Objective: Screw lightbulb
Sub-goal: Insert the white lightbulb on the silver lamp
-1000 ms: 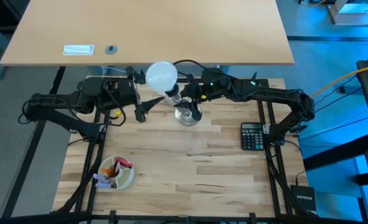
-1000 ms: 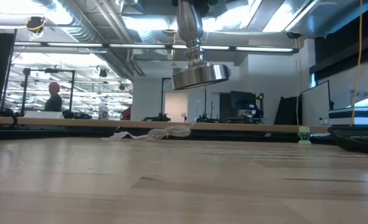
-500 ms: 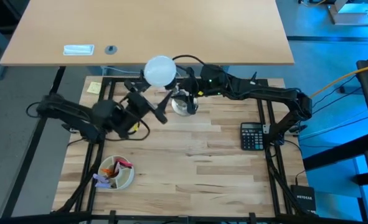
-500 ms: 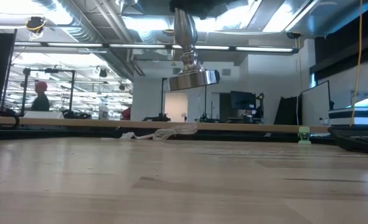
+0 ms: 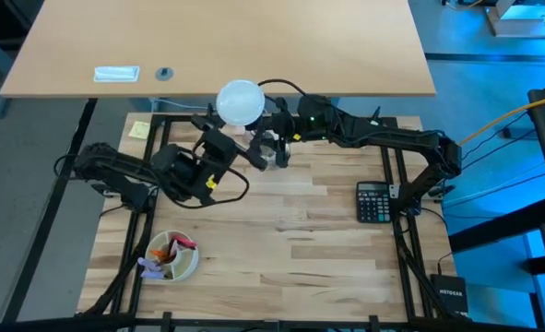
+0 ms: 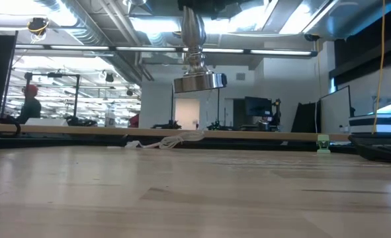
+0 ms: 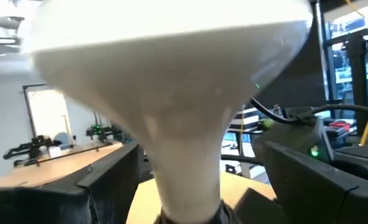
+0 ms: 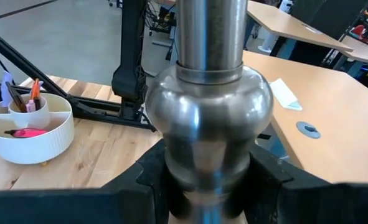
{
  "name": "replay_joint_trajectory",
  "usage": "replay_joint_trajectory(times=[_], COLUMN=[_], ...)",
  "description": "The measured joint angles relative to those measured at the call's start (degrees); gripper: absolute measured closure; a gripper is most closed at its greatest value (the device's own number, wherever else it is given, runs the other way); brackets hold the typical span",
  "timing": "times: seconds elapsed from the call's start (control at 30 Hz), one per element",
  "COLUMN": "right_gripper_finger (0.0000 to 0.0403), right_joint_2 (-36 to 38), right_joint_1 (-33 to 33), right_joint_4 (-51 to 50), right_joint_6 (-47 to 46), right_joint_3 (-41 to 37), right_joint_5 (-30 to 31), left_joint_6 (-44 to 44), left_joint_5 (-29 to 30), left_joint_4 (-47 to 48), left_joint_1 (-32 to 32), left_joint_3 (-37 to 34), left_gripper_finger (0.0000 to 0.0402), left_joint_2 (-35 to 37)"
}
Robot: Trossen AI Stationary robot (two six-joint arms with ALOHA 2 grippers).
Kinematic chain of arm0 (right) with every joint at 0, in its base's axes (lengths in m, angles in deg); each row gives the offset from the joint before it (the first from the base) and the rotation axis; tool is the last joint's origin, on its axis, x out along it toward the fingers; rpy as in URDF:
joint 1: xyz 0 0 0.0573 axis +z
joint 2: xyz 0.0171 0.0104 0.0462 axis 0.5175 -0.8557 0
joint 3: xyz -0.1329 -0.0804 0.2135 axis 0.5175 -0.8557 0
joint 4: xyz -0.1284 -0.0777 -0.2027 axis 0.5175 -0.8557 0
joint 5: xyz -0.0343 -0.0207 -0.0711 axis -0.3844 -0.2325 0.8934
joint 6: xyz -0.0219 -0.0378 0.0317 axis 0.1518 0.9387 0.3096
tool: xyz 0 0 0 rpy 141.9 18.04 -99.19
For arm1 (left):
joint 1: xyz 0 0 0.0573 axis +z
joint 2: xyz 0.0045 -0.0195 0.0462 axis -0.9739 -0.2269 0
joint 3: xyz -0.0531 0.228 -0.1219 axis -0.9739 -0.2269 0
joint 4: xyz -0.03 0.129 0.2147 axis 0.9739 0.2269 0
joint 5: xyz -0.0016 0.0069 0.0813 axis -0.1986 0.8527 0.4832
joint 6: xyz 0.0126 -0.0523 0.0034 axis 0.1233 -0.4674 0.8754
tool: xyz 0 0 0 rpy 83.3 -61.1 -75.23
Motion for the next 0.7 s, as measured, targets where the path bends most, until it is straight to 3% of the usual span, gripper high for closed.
replay_joint_trajectory(times=[0.3, 0.43, 0.6, 0.7], right_gripper_finger=[0.0264, 0.0264, 0.0264, 0.0264], right_joint_2=[0.00, 0.00, 0.00, 0.00], right_joint_1=[0.02, 0.02, 0.02, 0.02], right_joint_4=[-0.14, -0.13, -0.04, 0.28], right_joint_6=[0.22, 0.22, 0.27, 0.76], right_joint_3=[0.00, 0.00, 0.00, 0.00], right_joint_5=[0.00, 0.00, -0.02, -0.03], left_joint_6=[0.01, 0.02, 0.01, 0.46], left_joint_5=[1.29, 1.31, 1.23, 1.11], left_joint_4=[-1.29, -2.59, -2.81, -2.69], left_joint_1=[0.31, 0.35, 0.31, 0.31], left_joint_3=[0.59, 0.59, 0.61, 0.61], left_gripper_finger=[0.0100, 0.0152, 0.0248, 0.0259], left_joint_2=[-0.14, -0.14, -0.11, -0.11])
